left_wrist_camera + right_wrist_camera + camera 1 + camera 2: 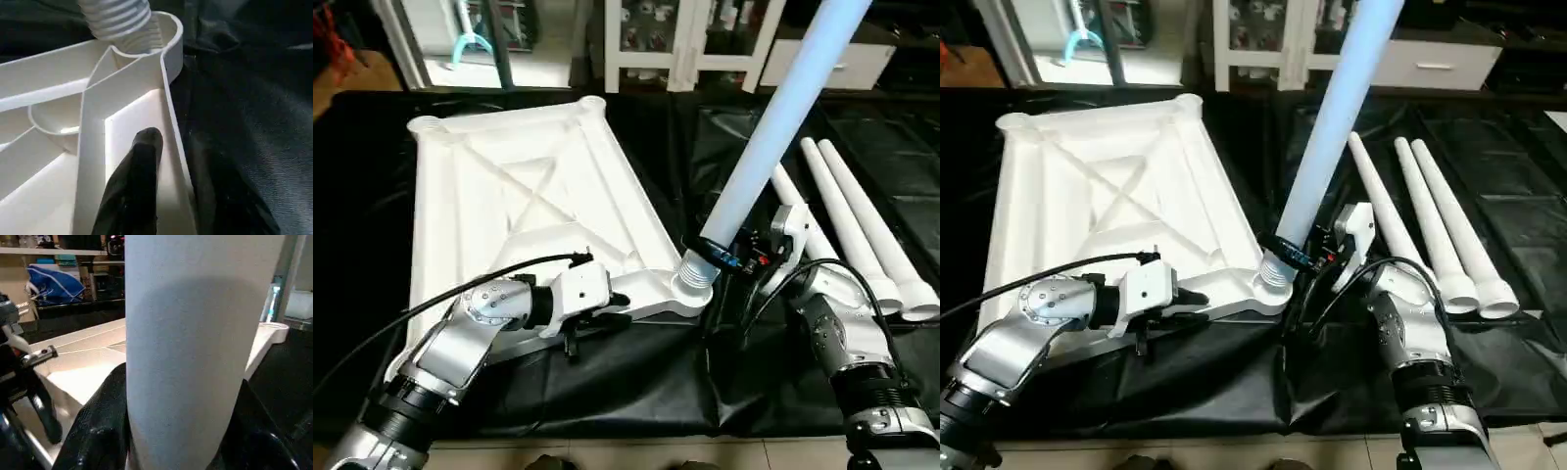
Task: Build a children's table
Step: Insert table leg to table base
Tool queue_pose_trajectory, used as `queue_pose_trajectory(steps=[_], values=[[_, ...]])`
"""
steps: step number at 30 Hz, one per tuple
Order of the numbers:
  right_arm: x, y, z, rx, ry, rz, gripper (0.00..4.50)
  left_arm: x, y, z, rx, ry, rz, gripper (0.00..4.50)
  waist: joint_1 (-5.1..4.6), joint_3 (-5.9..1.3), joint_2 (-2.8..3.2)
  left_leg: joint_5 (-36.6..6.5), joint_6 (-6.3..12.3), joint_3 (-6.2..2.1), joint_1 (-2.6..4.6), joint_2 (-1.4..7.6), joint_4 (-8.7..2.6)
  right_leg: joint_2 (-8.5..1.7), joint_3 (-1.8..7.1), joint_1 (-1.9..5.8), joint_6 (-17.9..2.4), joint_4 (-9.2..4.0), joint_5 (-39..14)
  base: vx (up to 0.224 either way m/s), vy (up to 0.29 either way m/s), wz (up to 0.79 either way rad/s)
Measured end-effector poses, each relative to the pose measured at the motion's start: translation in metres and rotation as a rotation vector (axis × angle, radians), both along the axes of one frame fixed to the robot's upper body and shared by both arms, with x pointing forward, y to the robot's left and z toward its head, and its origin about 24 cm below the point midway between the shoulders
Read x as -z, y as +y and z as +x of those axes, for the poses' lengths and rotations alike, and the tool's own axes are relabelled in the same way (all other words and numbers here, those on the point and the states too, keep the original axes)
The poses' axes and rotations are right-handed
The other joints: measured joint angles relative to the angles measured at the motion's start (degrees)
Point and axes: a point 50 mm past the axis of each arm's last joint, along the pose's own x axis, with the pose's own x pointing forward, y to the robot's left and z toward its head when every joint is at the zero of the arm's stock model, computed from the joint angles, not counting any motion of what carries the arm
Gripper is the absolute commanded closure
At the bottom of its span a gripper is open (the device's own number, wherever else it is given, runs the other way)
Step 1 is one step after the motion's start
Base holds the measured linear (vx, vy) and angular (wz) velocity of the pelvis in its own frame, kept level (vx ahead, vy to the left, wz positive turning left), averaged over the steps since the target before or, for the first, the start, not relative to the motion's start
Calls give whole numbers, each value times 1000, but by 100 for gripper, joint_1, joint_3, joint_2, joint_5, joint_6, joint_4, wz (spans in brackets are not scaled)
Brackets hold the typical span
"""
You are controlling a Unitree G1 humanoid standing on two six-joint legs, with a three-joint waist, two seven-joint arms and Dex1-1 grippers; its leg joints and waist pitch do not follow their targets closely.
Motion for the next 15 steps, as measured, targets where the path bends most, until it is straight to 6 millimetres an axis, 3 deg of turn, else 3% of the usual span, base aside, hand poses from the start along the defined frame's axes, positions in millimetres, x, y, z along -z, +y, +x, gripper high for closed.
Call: queue_pose_trajectory(steps=[15], values=[[2,7,-7,-34,26,17,265,-1,14,-1,22,-44,109,338,-137,6,7,-8,-45,0,20,8,-8,7,2,2,0,13,1,0,0,0]])
